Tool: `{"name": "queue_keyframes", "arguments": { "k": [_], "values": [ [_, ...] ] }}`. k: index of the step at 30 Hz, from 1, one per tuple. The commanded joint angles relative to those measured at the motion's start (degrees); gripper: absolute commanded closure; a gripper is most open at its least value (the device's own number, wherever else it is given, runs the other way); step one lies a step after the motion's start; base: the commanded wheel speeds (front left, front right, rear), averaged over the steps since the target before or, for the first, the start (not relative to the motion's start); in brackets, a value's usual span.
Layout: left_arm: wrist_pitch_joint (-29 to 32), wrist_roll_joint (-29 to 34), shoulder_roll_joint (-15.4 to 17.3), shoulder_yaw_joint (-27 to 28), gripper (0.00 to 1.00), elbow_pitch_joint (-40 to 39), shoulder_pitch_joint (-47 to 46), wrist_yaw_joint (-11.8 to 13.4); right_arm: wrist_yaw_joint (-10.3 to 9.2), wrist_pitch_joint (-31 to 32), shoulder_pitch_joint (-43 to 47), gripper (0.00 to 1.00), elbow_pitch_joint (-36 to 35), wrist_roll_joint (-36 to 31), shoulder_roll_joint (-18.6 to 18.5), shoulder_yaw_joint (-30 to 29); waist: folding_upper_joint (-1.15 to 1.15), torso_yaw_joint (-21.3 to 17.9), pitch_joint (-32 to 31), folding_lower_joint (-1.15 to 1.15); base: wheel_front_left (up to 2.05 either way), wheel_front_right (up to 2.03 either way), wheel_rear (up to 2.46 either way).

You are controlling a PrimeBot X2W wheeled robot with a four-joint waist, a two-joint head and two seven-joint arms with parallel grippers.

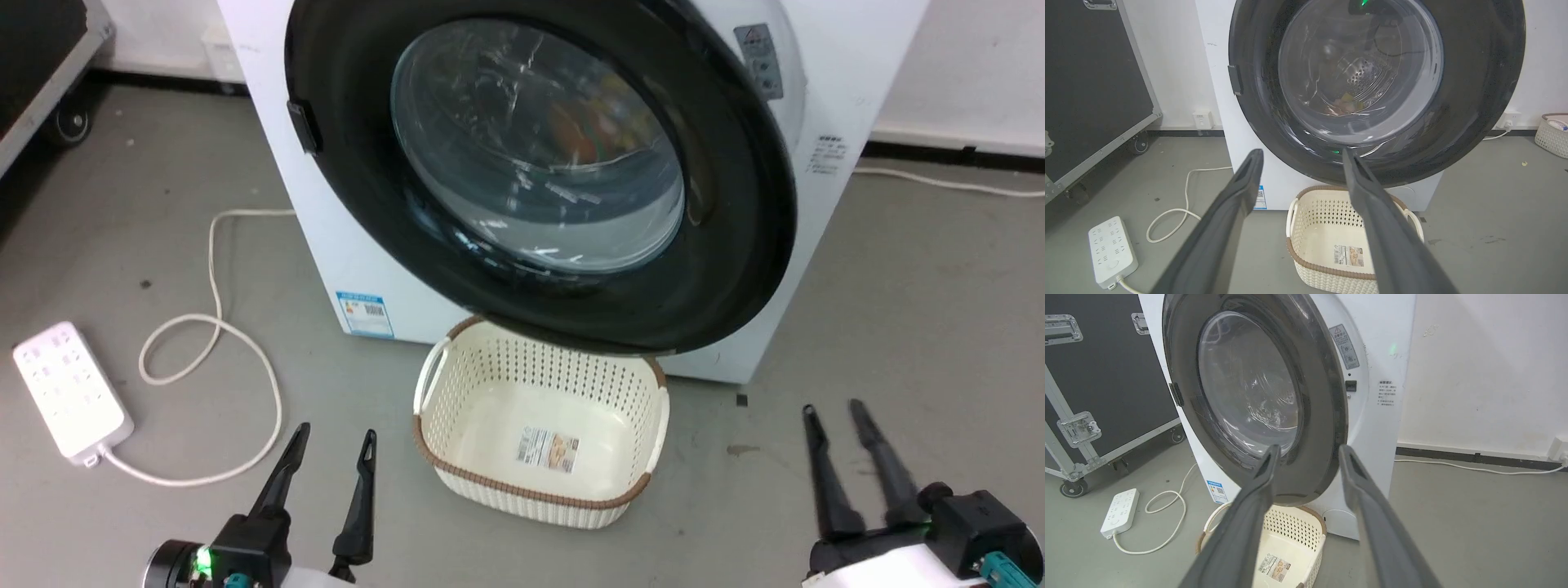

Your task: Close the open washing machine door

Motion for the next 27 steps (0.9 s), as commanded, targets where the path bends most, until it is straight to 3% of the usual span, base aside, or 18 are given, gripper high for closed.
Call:
{"name": "queue_keyframes", "arguments": {
  "k": [1,5,10,19,27],
  "values": [
    [-0.2,0.6,-0.3,-0.2,0.0,-0.3,-0.9,-0.3,0.05,-0.3,-0.1,1.0,0.1,-0.3,0.1,0.3,0.0,0.5,1.2,0.0,0.0,0.0,0.0],
    [-0.2,1.5,-0.8,-1.1,0.0,-1.0,-2.4,-0.2,0.05,-0.3,-2.9,1.0,0.8,-1.2,-1.9,1.8,0.0,1.6,4.8,0.0,0.0,0.0,0.0],
    [-0.2,2.1,-1.5,-2.5,0.0,-1.8,-5.1,-0.1,0.05,1.9,-10.8,1.0,3.0,-1.3,-8.1,6.1,0.0,2.8,10.1,0.0,0.0,0.0,0.0],
    [-0.2,2.6,-2.3,-4.9,0.0,-2.2,-10.4,0.1,0.05,5.8,-28.4,1.0,11.4,6.1,-20.1,11.7,0.0,6.0,18.4,0.0,0.0,0.0,0.0],
    [-0.2,2.5,-2.7,-6.1,0.0,-2.9,-12.9,0.9,0.05,6.3,-42.2,1.0,21.0,11.6,-25.2,13.3,0.0,7.8,22.5,0.0,0.0,0.0,0.0]
  ]
}}
